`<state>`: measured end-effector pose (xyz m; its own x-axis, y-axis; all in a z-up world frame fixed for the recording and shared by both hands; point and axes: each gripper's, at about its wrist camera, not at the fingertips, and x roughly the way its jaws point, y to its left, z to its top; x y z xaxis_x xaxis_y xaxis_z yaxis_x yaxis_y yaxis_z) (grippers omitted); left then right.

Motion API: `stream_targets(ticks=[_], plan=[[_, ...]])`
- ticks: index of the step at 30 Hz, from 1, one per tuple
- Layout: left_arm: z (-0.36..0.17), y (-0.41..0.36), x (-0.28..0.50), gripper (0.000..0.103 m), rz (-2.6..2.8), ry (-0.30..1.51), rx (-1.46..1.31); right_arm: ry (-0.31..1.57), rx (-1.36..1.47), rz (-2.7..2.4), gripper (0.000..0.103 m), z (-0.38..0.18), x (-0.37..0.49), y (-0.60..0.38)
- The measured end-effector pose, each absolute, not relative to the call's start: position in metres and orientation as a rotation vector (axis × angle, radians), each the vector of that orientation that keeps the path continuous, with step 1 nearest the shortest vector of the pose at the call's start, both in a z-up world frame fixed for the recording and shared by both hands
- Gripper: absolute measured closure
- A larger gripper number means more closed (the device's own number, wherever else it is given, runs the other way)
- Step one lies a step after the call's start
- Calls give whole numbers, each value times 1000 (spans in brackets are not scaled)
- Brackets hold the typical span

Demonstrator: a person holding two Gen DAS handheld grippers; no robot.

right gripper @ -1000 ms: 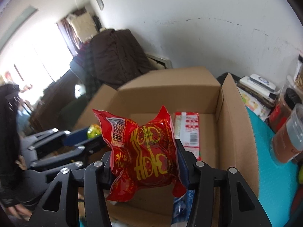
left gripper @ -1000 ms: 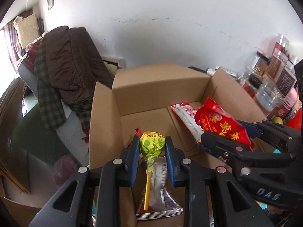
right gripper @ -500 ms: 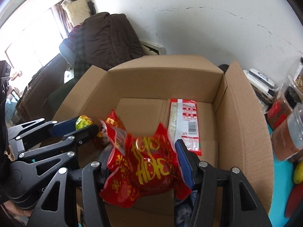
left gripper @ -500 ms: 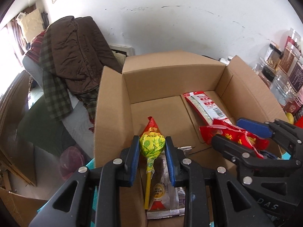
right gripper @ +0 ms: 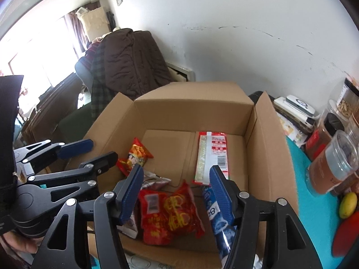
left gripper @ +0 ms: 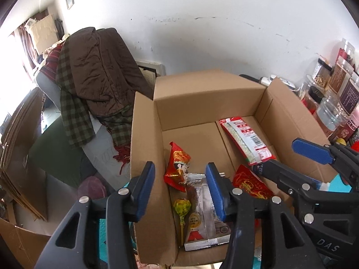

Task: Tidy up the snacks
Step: 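Withdraw both grippers up from the box back over the table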

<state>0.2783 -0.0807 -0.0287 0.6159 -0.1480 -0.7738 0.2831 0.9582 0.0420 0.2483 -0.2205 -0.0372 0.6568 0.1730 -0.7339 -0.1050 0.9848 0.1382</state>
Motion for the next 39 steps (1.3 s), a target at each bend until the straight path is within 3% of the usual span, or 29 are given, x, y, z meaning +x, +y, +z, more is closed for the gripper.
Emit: stream_targets(ticks=[24,35,36,39], plan=[[77,-57,189,56,-292,628,112,606,25,138,41,68,161,-208],[97,-45,138,56,-291,566,117,512,-26,147,41,93,105,-194],[96,-44,133,53,-296,564,120,506,-28,147,41,94,100,-193],[95,-43,122,29,-304,547,127,488,-30,146,35,96,86,-191]])
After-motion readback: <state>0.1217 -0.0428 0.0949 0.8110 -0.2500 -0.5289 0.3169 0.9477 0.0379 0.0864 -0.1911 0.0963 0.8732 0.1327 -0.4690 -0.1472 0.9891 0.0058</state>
